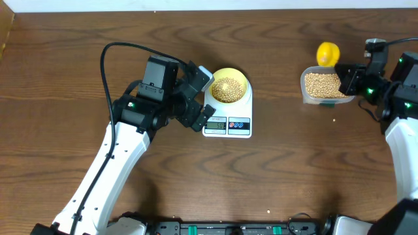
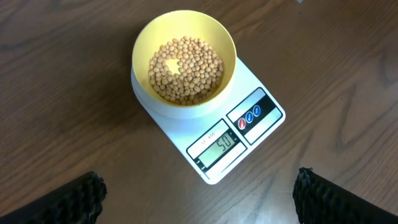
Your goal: Scoop item into bowl and weigh 50g on scale
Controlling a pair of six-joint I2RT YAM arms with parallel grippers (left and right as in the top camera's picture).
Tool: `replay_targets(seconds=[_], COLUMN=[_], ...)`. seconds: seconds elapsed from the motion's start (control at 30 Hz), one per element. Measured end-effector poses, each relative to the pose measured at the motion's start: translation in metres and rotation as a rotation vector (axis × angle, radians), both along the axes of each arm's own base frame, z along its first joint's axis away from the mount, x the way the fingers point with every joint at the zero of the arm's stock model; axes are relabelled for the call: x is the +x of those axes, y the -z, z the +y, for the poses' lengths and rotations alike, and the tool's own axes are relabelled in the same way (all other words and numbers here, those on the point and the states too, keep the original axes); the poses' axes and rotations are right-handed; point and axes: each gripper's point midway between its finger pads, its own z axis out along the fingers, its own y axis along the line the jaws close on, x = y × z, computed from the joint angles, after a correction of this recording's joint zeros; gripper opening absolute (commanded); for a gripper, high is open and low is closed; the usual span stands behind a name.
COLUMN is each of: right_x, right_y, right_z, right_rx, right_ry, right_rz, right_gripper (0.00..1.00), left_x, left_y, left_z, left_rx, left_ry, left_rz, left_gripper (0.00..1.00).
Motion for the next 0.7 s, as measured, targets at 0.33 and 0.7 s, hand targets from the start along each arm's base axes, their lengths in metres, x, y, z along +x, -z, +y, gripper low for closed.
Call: replay_targets(seconds=[0.33, 0.7], right_x=[-0.011, -0.007], right_y=[0.021, 0.03], right_z=[-0.034, -0.015], right_rx=[-0.248, -0.535], right_ry=[0.087, 0.044], right_rz=[0.076, 0.092], right_gripper=[0.01, 0.01], left_x=[0.0, 0.0], left_y=[0.0, 0.0], left_z=[0.0, 0.0], left_rx=[0.0, 0.0], left_ry=[0.0, 0.0], left_rz=[0.001, 0.001], left_gripper=[0.98, 0.98])
